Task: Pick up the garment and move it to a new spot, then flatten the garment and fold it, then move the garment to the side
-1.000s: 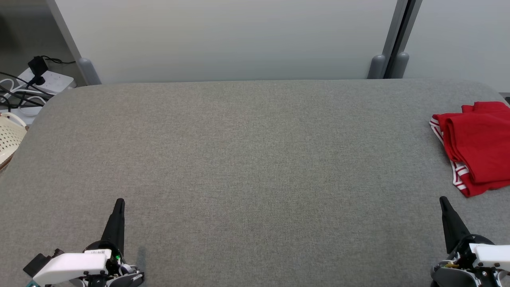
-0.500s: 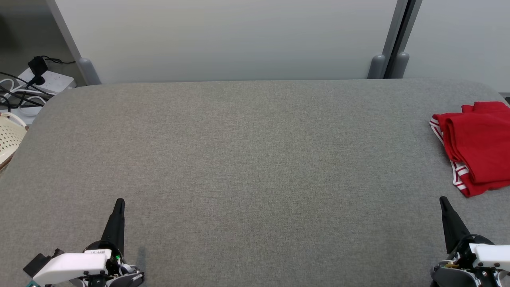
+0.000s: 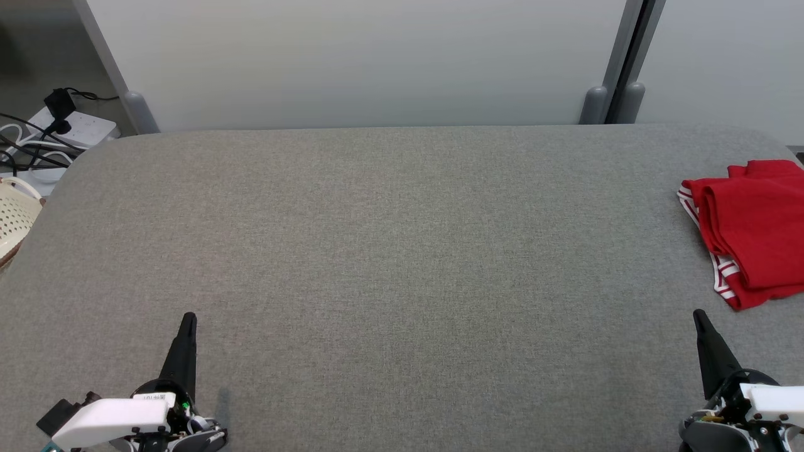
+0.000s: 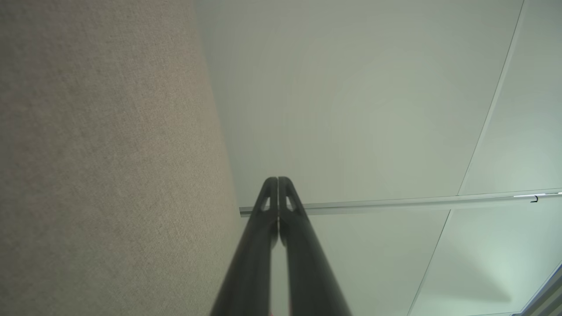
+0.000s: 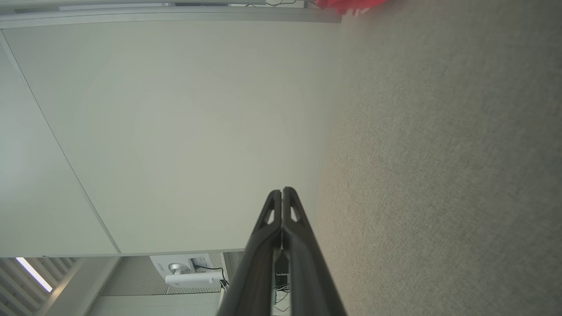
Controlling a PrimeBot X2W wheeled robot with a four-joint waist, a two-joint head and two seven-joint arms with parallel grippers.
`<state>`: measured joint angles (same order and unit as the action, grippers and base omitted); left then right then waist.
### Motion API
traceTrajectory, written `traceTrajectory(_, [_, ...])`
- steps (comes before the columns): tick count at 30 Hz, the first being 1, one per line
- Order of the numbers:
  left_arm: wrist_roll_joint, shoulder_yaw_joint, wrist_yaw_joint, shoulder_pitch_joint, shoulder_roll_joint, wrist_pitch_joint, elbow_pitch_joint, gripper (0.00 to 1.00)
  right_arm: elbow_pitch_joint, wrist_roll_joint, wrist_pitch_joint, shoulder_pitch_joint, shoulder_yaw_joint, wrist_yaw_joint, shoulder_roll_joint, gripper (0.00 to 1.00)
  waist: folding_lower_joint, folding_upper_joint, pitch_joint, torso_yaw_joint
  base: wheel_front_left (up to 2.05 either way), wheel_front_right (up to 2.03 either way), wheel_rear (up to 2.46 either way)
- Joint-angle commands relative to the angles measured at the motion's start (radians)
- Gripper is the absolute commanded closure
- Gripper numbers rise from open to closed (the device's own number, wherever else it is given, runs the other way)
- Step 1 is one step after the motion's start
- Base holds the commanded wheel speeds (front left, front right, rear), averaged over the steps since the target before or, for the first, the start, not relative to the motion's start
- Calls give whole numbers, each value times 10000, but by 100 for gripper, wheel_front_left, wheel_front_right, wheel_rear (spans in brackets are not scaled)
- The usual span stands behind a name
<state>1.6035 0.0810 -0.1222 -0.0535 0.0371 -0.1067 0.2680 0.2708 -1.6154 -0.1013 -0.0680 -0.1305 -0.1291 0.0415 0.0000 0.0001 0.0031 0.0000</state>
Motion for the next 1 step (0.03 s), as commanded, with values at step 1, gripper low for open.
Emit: traceTrajectory(1, [53,326,-84,-546,131,-63,-229,100,-261,65,-115,-398,171,-16,98,100,0,-1,0,0,0,0,0])
